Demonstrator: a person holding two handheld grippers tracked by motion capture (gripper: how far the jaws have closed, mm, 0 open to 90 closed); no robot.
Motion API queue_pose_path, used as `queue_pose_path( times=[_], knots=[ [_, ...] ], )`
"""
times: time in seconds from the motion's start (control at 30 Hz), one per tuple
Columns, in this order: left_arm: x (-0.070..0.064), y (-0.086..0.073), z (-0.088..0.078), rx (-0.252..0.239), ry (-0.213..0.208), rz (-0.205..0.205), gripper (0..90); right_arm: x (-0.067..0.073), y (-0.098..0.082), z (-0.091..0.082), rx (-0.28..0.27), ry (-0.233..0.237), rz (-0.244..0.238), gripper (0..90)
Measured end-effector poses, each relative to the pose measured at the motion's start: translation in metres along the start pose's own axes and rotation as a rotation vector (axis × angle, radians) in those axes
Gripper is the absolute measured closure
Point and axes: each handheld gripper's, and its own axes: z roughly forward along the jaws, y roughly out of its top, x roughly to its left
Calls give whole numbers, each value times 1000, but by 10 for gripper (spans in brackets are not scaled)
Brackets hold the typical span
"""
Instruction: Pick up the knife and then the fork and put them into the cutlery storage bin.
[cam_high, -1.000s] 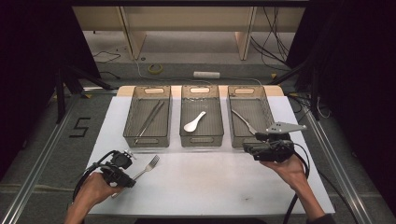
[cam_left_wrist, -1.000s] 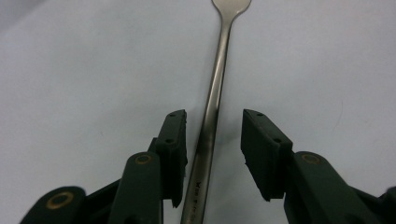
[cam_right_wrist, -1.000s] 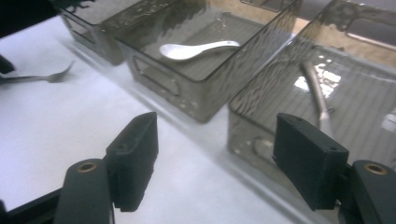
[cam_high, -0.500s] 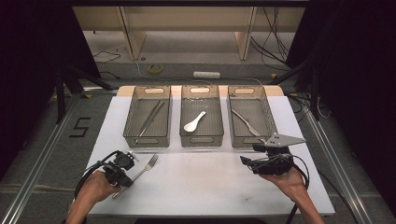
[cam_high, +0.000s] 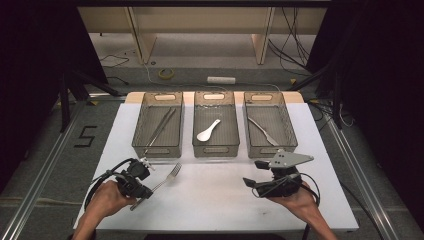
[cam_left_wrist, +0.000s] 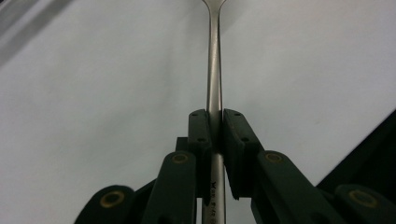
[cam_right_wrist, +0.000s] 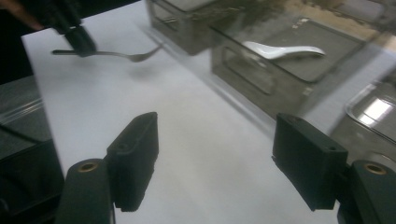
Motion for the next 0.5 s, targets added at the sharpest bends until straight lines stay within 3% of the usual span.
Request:
queue_pose_path(
  times=[0.23, 0.4, 0.5],
  knots=[
    [-29, 32, -6, -17, -54, 89, 815, 41, 11, 22, -3, 72, -167, 323],
    [-58, 63, -2, -3, -101, 189, 815, 65, 14, 36, 19, 70, -319, 329],
    [-74, 78, -1, 4, -105, 239, 815, 74, 11, 44, 54, 53, -380, 340]
  ],
)
